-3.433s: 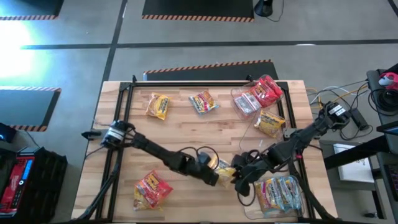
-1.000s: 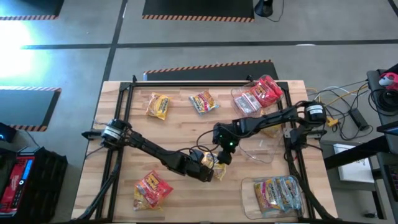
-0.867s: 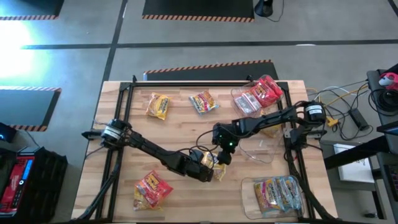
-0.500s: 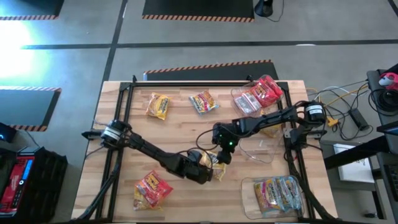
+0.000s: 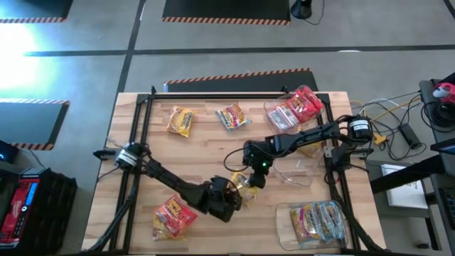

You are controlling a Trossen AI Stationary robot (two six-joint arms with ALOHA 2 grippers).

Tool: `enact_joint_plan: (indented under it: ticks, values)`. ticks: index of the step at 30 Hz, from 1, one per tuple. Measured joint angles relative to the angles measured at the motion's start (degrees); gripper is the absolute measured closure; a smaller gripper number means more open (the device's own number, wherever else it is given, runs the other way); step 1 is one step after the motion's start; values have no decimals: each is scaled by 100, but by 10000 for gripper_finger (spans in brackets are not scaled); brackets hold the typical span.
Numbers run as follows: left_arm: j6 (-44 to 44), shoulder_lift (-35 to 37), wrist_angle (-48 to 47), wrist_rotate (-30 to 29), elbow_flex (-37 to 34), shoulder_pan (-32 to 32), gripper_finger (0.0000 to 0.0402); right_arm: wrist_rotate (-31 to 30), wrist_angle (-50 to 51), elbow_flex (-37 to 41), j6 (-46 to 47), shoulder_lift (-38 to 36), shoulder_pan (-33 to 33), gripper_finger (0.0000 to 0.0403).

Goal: Sort Maruchan noodles
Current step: Put the yellow noodle pack into the middle transparent bin

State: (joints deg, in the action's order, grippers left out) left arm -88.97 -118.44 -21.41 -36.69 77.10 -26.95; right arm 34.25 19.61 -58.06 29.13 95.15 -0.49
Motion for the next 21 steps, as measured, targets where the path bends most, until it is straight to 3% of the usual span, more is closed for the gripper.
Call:
enact_joint_plan:
  ticks: [4,14,21]
  values:
    - [-4,93,-8,-269,86,-71,256,121,-23,0,-23,-13,0,263]
    - [-4,95,-47,-286,162,-67,256,236,-38,0,-68,-22,-1,280]
    - [-6,95,-26,236,182,-134,256,102,20,0,-71,-20,-57,277]
